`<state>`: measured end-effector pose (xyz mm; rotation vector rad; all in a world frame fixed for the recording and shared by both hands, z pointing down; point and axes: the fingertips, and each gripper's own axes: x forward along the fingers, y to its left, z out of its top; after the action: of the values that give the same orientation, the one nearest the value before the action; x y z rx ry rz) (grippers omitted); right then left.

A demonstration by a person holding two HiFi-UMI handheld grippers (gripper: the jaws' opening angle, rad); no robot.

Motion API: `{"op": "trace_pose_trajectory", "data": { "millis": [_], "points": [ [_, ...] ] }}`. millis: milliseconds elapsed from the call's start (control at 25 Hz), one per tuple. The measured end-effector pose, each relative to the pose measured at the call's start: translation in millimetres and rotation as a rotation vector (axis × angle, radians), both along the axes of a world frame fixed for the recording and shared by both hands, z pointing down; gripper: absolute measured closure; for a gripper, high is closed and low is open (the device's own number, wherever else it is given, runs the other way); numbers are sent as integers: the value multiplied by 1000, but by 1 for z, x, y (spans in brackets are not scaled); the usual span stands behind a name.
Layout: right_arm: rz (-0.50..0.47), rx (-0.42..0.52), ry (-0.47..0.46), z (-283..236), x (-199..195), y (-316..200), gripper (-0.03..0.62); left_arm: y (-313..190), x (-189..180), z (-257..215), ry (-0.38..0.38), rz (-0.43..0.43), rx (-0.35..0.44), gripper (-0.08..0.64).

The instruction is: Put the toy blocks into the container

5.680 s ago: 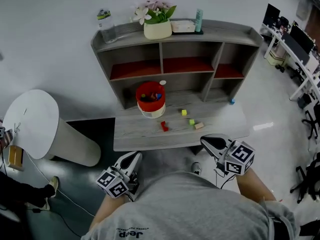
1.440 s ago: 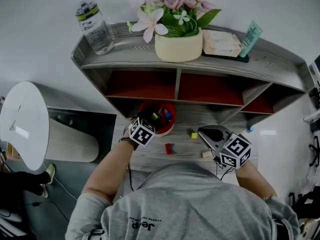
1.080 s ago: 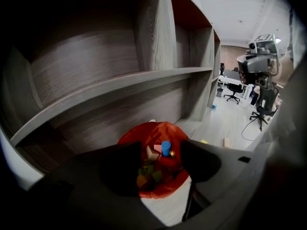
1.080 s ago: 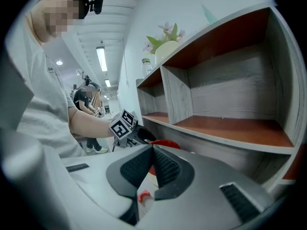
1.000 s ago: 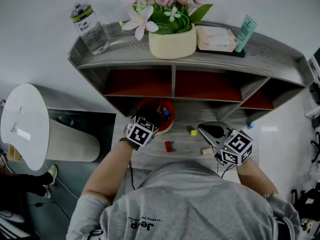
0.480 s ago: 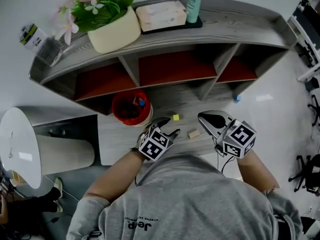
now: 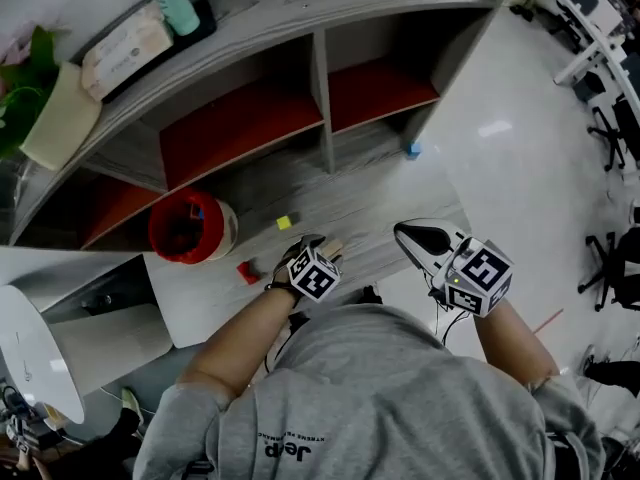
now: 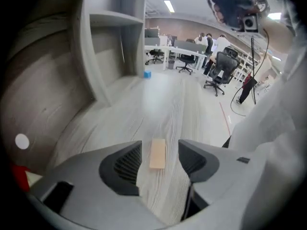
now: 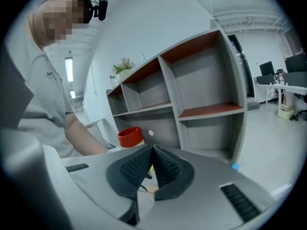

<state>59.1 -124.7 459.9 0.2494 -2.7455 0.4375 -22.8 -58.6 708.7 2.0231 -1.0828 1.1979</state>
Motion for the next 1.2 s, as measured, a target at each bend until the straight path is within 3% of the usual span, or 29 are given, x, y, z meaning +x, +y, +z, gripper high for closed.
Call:
{"op": "trace_pose_trajectory", "data": {
  "millis": [240, 480, 640, 920, 1200],
  "points": [
    [54, -28, 5, 16, 38, -7, 592, 0, -2, 48, -105, 32, -100, 305],
    [76, -41, 12, 23, 54, -10, 592, 6, 2, 64, -126, 69, -139, 390],
    [69, -37, 8, 17, 49, -8, 592, 7, 1, 57, -93, 32, -137, 405],
    [-22, -3, -36, -1, 1, 4, 592, -7, -20, -40, 8, -80, 35, 405],
    [-156, 33, -82, -29, -82, 37, 592, 17, -105, -145, -12, -209, 215, 407]
  ]
}}
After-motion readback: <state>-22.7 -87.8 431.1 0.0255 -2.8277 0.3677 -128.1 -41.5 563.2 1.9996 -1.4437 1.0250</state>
